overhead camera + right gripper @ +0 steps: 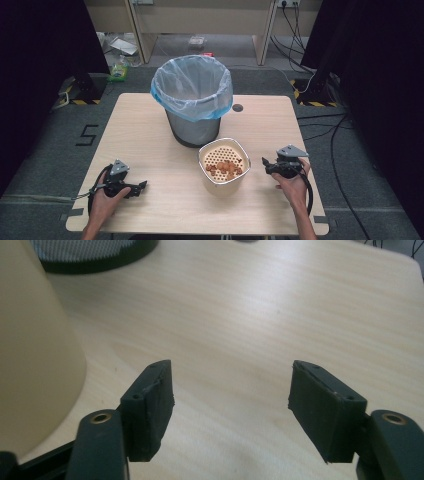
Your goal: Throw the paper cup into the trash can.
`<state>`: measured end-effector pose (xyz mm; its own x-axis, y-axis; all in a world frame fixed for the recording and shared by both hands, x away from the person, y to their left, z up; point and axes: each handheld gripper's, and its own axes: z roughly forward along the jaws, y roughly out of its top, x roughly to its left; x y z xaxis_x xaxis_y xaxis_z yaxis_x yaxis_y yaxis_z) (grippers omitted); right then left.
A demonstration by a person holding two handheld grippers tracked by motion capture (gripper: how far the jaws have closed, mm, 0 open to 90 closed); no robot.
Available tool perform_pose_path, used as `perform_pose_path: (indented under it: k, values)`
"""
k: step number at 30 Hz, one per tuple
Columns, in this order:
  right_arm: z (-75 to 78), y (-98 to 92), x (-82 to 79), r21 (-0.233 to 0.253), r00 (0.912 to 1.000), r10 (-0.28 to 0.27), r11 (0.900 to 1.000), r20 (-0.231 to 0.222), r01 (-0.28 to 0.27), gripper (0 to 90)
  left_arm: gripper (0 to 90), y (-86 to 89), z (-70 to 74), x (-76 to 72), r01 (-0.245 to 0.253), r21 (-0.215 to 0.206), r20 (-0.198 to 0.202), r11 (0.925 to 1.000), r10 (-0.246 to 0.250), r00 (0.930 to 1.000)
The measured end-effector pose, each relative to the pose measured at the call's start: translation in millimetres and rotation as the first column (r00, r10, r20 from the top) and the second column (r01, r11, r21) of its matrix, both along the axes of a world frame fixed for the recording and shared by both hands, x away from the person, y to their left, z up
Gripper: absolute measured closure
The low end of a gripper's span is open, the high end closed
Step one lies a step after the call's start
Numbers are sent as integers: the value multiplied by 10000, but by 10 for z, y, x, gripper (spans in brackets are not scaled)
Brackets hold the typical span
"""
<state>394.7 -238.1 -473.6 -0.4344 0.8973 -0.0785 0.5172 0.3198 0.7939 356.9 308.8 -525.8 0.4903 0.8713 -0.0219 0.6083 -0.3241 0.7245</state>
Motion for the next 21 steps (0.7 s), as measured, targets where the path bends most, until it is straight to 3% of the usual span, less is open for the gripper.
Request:
perform_pose_path:
  k: [2, 5, 6, 15, 17, 21]
  values:
    - [-58, 4, -39, -95, 9998, -53, 9999, -203, 51, 346, 0, 0, 0, 0, 0, 0, 0, 10000, 0, 10000]
    - [-116, 19, -70, -707, 9986, -25, 9975, -533, -12, 328, 0, 0, 0, -3, 4, 3, -2, 10000, -4, 10000]
    - [-132, 25, -91, -685, 9990, 1, 9976, -444, -31, 338, 0, 0, 0, -4, 5, 0, 0, 10000, -5, 10000]
    - [-325, 91, -199, -643, 9920, 395, 9968, -1196, -474, 311, 0, 0, 0, -4, 9, 3, -2, 10000, -9, 10000]
    - [-364, 116, -197, -257, 9899, 448, 9985, -1342, -487, 300, 0, 0, 0, -4, 9, 1, -2, 10000, -9, 10000]
    - [-380, 135, -193, -91, 9896, 556, 9983, -1324, -573, 271, 0, 0, 0, -4, 15, 4, -4, 10000, -15, 10000]
